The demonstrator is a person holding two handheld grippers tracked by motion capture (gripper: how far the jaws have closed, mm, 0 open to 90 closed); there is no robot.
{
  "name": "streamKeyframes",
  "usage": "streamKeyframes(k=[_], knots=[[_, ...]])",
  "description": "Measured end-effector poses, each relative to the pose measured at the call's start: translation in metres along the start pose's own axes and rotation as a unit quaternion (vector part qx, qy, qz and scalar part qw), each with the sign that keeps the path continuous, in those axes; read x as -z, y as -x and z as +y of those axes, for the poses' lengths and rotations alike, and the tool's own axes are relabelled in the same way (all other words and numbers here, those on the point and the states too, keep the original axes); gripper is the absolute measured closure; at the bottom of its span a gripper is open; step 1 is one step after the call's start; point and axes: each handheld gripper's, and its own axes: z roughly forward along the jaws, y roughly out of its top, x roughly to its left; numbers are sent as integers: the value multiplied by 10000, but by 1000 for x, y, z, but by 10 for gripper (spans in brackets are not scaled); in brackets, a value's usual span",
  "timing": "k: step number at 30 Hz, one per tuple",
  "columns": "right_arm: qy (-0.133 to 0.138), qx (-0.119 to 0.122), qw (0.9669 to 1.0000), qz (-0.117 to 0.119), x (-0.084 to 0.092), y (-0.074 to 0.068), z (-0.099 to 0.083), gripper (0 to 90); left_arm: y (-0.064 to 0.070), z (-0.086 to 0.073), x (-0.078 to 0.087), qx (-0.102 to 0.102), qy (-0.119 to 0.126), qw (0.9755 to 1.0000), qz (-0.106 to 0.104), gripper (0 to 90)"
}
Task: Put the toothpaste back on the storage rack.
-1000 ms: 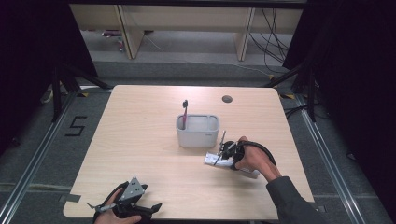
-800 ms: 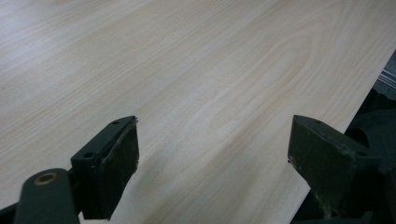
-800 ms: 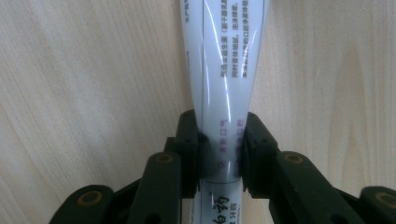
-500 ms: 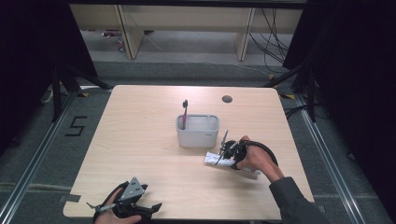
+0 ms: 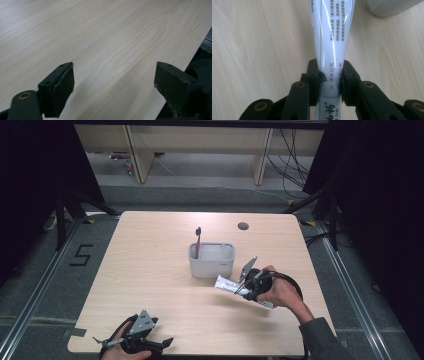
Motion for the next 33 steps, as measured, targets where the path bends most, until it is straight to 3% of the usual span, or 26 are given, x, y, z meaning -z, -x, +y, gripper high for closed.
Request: streamKeyframes(k=[1,3,5,6,8,10,16,17,18,20,21,22,24,26,28,30,32,33], knots=[[291,96,9995,-32,3,1,-1,726,0,0,0,-3,-8,10000,12,162],[339,41,9994,-36,5,0,-2,726,0,0,-1,9,22,10000,2,162],[557,-19,9984,-18,9,-1,-3,726,-1,0,0,6,-17,10000,17,162],[668,70,9977,-58,10,0,-3,726,-1,0,0,6,-17,10000,17,162],[734,-139,9972,-13,13,-3,-3,726,-1,0,0,2,-14,10000,12,162],[842,-88,9964,-55,13,-3,-3,726,-1,0,0,1,-14,10000,13,162],[1246,-270,9918,-53,19,-4,-2,726,-1,0,0,-7,-21,10000,-3,162],[1469,-243,9888,-59,22,-4,-1,726,-1,0,0,-1,-19,10000,18,162],[1537,-396,9873,-31,24,-5,-2,726,-1,0,0,-13,-25,10000,-2,162],[1632,-302,9861,-2,25,-4,-1,726,-1,0,0,3,-18,10000,3,162],[1822,-365,9826,-5,28,-4,-1,726,-1,0,0,1,-18,10000,4,162],[1833,-481,9819,-77,30,-5,-1,726,-1,0,0,1,-16,10000,1,162],[1936,-370,9803,-99,31,-4,-1,726,-1,0,0,-2,-16,10000,2,162],[2148,-497,9753,-104,34,-3,0,726,-1,0,0,-9,-24,10000,1,162],[2179,-559,9743,-99,35,-3,0,726,-1,0,0,-6,-21,10000,2,162],[2462,-638,9668,-245,37,-1,1,727,-2,0,1,-10,-31,10000,15,162],[2464,-685,9666,-183,39,-1,1,727,-1,0,1,9,-27,10000,16,162],[2570,-694,9637,-194,39,1,2,727,-1,0,1,21,-18,10000,38,162]])
